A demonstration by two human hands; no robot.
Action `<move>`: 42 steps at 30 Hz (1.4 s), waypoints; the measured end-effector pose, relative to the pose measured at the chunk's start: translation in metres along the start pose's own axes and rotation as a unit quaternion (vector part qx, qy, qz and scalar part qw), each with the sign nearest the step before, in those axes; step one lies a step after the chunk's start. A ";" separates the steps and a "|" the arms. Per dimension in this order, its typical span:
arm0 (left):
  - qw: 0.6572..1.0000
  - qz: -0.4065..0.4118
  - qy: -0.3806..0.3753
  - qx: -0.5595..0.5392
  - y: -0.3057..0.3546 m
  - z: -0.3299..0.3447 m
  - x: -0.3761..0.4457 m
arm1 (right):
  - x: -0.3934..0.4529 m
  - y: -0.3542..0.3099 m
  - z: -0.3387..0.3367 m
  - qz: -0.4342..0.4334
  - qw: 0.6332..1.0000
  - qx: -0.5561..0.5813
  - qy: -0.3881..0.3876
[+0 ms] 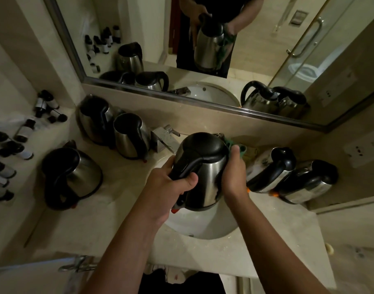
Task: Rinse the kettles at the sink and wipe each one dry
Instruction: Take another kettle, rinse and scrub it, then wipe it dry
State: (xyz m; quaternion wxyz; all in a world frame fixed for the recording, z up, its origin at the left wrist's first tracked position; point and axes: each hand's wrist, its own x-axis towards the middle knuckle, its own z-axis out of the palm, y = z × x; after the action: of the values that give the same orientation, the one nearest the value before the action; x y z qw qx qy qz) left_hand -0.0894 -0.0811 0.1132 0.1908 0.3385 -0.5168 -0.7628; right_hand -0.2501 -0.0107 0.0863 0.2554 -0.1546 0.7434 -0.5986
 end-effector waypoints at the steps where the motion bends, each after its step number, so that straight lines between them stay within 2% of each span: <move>1: 1.000 0.001 0.007 0.009 -0.001 0.001 0.001 | -0.001 -0.007 0.008 0.020 0.999 -0.017 0.024; 2: 1.000 0.004 0.016 0.005 0.001 0.002 0.000 | -0.010 -0.012 0.014 -0.023 0.997 -0.063 0.043; 3: 1.000 0.003 0.028 -0.009 0.003 0.003 0.000 | -0.020 -0.011 0.017 -0.122 0.982 -0.133 0.058; 4: 0.999 0.003 0.037 -0.022 0.005 0.005 0.000 | -0.032 -0.009 0.021 -0.235 0.950 -0.200 0.045; 5: 0.999 0.009 0.039 -0.035 0.006 0.007 0.001 | -0.039 0.002 0.021 -0.336 0.901 -0.272 0.014; 6: 0.998 0.014 0.041 -0.047 0.006 0.008 0.001 | -0.044 0.018 0.018 -0.415 0.850 -0.324 -0.013; 7: 0.997 0.020 0.043 -0.058 0.009 0.010 0.000 | -0.042 0.034 0.013 -0.447 0.824 -0.348 -0.026; 8: 0.997 0.025 0.042 -0.054 0.010 0.011 0.000 | -0.037 0.040 0.006 -0.435 0.833 -0.341 -0.030; 9: 0.998 0.032 0.037 -0.046 0.010 0.010 0.001 | -0.035 0.035 0.002 -0.374 0.880 -0.290 -0.020; 11: 0.998 0.039 0.041 -0.016 0.013 0.010 0.001 | -0.030 0.017 0.005 -0.175 0.973 -0.149 0.005; 12: 0.998 0.039 0.050 -0.008 0.012 0.009 0.002 | -0.025 0.008 0.011 -0.108 0.990 -0.088 0.020; 13: 0.998 0.035 0.056 -0.013 0.012 0.009 0.003 | -0.023 -0.004 0.018 -0.125 0.988 -0.080 0.043; 14: 0.997 0.033 0.059 -0.022 0.012 0.010 0.003 | -0.024 -0.012 0.024 -0.204 0.970 -0.116 0.066; 15: 0.997 0.032 0.062 -0.031 0.015 0.011 0.002 | -0.027 -0.014 0.027 -0.297 0.936 -0.178 0.059; 17: 0.996 0.028 0.067 -0.049 0.016 0.012 0.002 | -0.028 0.015 0.022 -0.459 0.817 -0.348 0.002; 18: 0.995 0.026 0.073 -0.055 0.016 0.011 0.003 | -0.026 0.032 0.013 -0.490 0.780 -0.389 -0.027; 19: 0.995 0.028 0.079 -0.056 0.016 0.010 0.002 | -0.025 0.045 0.005 -0.483 0.785 -0.384 -0.046; 20: 0.995 0.031 0.082 -0.052 0.017 0.009 0.003 | -0.023 0.050 -0.001 -0.445 0.822 -0.350 -0.054; 22: 0.996 0.029 0.075 -0.036 0.017 0.007 0.003 | -0.019 0.040 0.002 -0.329 0.925 -0.186 -0.038; 23: 0.997 0.027 0.072 -0.026 0.018 0.008 0.003 | -0.015 0.029 0.010 -0.284 0.952 -0.118 -0.011; 24: 0.997 0.026 0.073 -0.022 0.019 0.010 0.002 | -0.014 0.017 0.019 -0.277 0.956 -0.090 0.021; 25: 0.996 0.026 0.078 -0.029 0.019 0.011 0.002 | -0.013 0.007 0.026 -0.309 0.942 -0.127 0.043; 26: 0.995 0.024 0.084 -0.043 0.020 0.012 0.003 | -0.013 0.005 0.030 -0.372 0.905 -0.205 0.040; 28: 0.994 0.018 0.091 -0.061 0.022 0.010 0.003 | -0.011 0.025 0.024 -0.501 0.791 -0.352 -0.003; 29: 0.994 0.016 0.091 -0.063 0.022 0.008 0.003 | -0.009 0.042 0.016 -0.526 0.756 -0.388 -0.038; 30: 0.994 0.015 0.090 -0.066 0.021 0.004 0.003 | -0.008 0.059 0.007 -0.525 0.746 -0.404 -0.071; 31: 0.994 0.012 0.091 -0.064 0.020 0.001 0.003 | -0.009 0.068 -0.001 -0.502 0.761 -0.400 -0.094; 33: 0.994 0.005 0.097 -0.048 0.019 -0.002 0.003 | -0.012 0.065 -0.002 -0.402 0.851 -0.321 -0.102; 35: 0.994 0.008 0.101 -0.030 0.017 -0.002 0.004 | -0.014 0.040 0.014 -0.309 0.932 -0.177 -0.071; 36: 0.994 0.014 0.103 -0.017 0.019 0.000 0.004 | -0.013 0.026 0.024 -0.291 0.949 -0.114 -0.045; 37: 0.994 0.019 0.103 -0.010 0.020 0.001 0.004 | -0.013 0.011 0.033 -0.300 0.948 -0.100 -0.019; 38: 0.995 0.021 0.100 -0.015 0.020 0.001 0.005 | -0.014 0.003 0.038 -0.334 0.932 -0.140 0.005; 39: 0.995 0.021 0.097 -0.026 0.021 0.002 0.005 | -0.016 0.002 0.040 -0.390 0.896 -0.213 0.017; 42: 0.994 0.025 0.087 -0.055 0.022 0.003 0.004 | -0.019 0.045 0.028 -0.525 0.757 -0.388 -0.023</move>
State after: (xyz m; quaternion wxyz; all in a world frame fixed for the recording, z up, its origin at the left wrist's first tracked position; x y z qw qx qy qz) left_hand -0.0961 -0.0903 0.1332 0.2728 0.3797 -0.4638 -0.7525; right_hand -0.2154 -0.0124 0.0417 -0.1637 -0.6203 0.7079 -0.2955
